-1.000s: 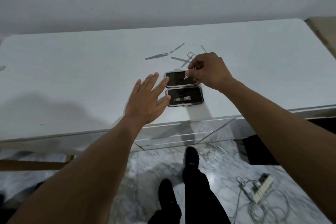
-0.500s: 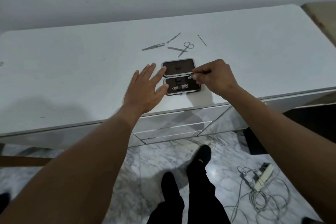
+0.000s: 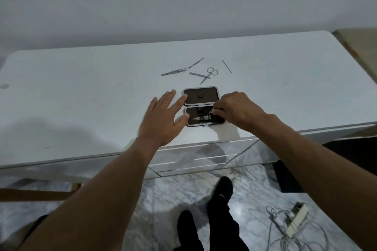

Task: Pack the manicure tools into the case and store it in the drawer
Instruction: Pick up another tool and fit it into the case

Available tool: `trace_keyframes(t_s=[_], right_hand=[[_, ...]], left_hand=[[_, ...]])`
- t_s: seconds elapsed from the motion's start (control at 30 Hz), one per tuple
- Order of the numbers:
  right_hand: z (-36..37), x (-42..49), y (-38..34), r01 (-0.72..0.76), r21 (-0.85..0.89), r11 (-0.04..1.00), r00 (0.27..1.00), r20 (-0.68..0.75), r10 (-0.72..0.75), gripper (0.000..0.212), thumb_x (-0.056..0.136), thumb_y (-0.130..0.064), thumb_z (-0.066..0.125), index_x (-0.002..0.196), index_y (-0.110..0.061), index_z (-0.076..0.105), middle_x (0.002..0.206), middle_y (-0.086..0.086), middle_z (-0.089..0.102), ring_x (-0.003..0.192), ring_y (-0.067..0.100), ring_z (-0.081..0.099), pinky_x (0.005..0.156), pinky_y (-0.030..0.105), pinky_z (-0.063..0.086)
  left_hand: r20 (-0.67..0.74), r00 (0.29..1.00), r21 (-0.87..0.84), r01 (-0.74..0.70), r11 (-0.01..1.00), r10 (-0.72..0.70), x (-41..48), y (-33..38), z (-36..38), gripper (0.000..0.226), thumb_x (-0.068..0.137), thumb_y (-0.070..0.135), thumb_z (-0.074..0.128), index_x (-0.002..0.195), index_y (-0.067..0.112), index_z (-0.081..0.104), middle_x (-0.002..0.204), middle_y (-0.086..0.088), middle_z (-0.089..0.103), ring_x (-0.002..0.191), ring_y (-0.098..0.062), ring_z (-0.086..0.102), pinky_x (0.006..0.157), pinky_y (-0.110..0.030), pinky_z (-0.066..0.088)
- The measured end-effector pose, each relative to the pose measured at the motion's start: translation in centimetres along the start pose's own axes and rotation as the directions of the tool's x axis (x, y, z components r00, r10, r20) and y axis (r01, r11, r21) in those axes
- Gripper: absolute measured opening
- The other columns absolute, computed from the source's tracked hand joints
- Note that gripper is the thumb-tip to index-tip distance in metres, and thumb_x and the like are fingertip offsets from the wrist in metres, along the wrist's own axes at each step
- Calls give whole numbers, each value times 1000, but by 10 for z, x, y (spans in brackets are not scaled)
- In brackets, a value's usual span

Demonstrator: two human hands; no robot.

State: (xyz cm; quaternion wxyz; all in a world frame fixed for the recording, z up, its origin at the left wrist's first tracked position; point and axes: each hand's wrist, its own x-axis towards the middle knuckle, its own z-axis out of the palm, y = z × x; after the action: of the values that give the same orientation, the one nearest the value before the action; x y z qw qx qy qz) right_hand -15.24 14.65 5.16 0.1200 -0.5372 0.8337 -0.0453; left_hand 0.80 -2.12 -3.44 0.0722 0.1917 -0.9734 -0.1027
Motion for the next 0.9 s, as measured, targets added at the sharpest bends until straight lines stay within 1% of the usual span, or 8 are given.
trace_keyframes(t_s=[0.1, 0.2, 0.27, 0.33, 0.43, 0.57, 0.67, 0.9], right_hand=[[3, 2, 3, -2, 39, 999, 996, -94, 5, 29, 96, -29, 52, 86, -9, 70, 85, 8, 70, 82, 30, 62, 64, 30, 35], [8, 5, 0, 4, 74, 997, 990, -137, 7, 25, 94, -30, 55, 90, -13, 73, 91, 6, 72, 86, 28, 64, 69, 32, 42], [10, 6, -2, 14, 102, 995, 991, -135, 0, 23, 93, -28, 57, 94, -12, 74, 98, 6, 67, 88, 27, 63, 74, 33, 45], [12, 4, -2, -4, 133, 991, 988, -152, 24, 22, 93, -26, 58, 97, -12, 75, 104, 8, 56, 84, 30, 61, 76, 34, 49], [15, 2, 0, -4, 103, 995, 989, -147, 19, 22, 94, -16, 53, 102, -11, 73, 105, 10, 50, 79, 37, 61, 73, 38, 52], [11, 1, 1, 27, 95, 995, 993, -118, -16, 27, 92, -11, 49, 109, -13, 71, 107, 9, 60, 89, 35, 62, 77, 37, 51], [9, 4, 1, 26, 103, 994, 995, -95, -16, 24, 90, -10, 52, 106, -13, 70, 108, 8, 65, 96, 32, 62, 82, 38, 50], [18, 10, -1, 29, 152, 988, 994, -110, -12, 21, 87, -11, 56, 99, -13, 74, 100, 9, 69, 92, 31, 64, 78, 36, 50]], left_hand=[[-4, 1000, -5, 0, 1000, 0, 1, 0, 0, 60, 96, 55, 25, 153, 36, 21, 161, -2, 22, 149, -18, 16, 121, -43, 14], [-9, 1000, -9, 8, 1000, -8, 0, 0, 0, 59, 97, 54, 27, 153, 36, 21, 161, -2, 23, 149, -18, 16, 121, -42, 13], [-9, 1000, -16, 11, 1000, -11, 0, 0, 1, 60, 96, 55, 26, 153, 37, 21, 161, -1, 22, 149, -17, 15, 121, -42, 12], [-5, 1000, -25, 15, 1000, -15, -1, 0, 0, 60, 96, 56, 25, 153, 37, 20, 162, -1, 21, 150, -16, 14, 121, -41, 11], [0, 1000, -37, 14, 999, -14, 0, 0, 0, 60, 96, 56, 23, 153, 38, 19, 162, 0, 20, 150, -16, 13, 121, -41, 10], [2, 1000, -38, 9, 999, -9, 0, 0, 0, 61, 95, 56, 23, 153, 37, 19, 162, -1, 21, 150, -16, 14, 121, -42, 11], [-4, 1000, -37, 12, 999, -12, 0, 0, 0, 62, 94, 57, 24, 153, 37, 20, 162, -1, 21, 150, -16, 14, 121, -42, 12], [-3, 1000, -44, 14, 999, -14, 0, 0, 1, 61, 95, 55, 28, 153, 38, 19, 162, 0, 20, 150, -15, 13, 121, -41, 10]])
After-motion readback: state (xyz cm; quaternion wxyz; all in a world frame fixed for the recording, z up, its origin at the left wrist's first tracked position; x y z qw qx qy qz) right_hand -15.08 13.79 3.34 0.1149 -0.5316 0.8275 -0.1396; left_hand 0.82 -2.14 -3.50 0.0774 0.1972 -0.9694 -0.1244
